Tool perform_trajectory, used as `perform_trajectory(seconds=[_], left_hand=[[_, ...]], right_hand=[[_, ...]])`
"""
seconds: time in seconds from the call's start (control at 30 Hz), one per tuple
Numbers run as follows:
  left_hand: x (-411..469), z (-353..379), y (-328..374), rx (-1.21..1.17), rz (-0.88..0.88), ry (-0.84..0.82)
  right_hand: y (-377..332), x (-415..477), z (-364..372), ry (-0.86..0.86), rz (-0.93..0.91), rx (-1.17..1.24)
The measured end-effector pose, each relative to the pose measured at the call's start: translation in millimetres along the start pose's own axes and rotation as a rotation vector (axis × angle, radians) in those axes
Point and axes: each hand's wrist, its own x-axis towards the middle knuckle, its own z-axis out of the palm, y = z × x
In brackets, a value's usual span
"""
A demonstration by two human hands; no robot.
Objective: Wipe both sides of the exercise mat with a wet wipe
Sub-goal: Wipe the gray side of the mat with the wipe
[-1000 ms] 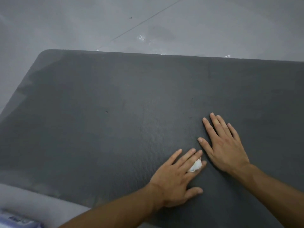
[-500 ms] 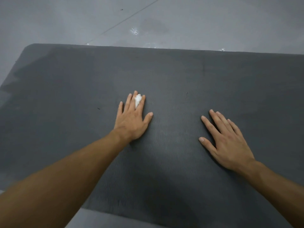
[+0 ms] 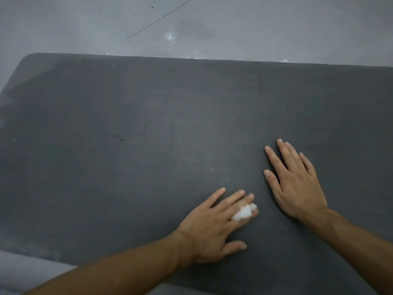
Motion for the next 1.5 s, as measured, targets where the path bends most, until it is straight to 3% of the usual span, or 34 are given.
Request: perform_trajectory(seconds=[0.23,0.33,0.43,0.67,0.83,1.1,1.17,1.23,1.4,1.5], left_hand=[[-58.0,-7.4,-124.9,0.023,-0.487,0.035],[-74.9,-11.6,-146.8,-0.005,-0.639,-0.006],[-64.7,-7.9,-116.4,-0.021,-0.563,0.025],[-40.4,3.9,1.6,-0.029,-0.092,0.006],[-18.2,0.9,3.1,-0.031,-0.066,0.000],[12.6,-38.5,-151.0,-0.078,-0.700,0.002],[16.5,-44.3,-165.5,-0.128,-0.782,0.001],[23.2,-42.6,-158.3,-0.149,-0.740,0.029],[33.2,-24.6,-89.0,-0.081,-0.370,0.035],[30.8,-21.4,-55.9,-0.048,-0.195,-0.043]], right_hand=[[0.6,-0.3,0.1,-0.005,0.001,-0.018],[0.1,-0.3,0.0,-0.004,0.004,-0.025],[0.1,-0.4,-0.8,-0.001,0.002,-0.028],[-1.9,-0.2,-0.7,0.005,0.009,-0.027],[-2.9,0.0,-1.1,0.010,0.007,-0.033],[-2.2,-0.5,-0.9,-0.007,0.011,-0.027],[-2.3,-0.2,-1.4,-0.012,0.013,-0.029],[-2.4,0.1,-1.6,-0.016,0.014,-0.034],[-3.8,-0.1,-2.7,-0.009,0.023,-0.023],[-4.0,0.0,-3.1,-0.016,0.031,-0.021]])
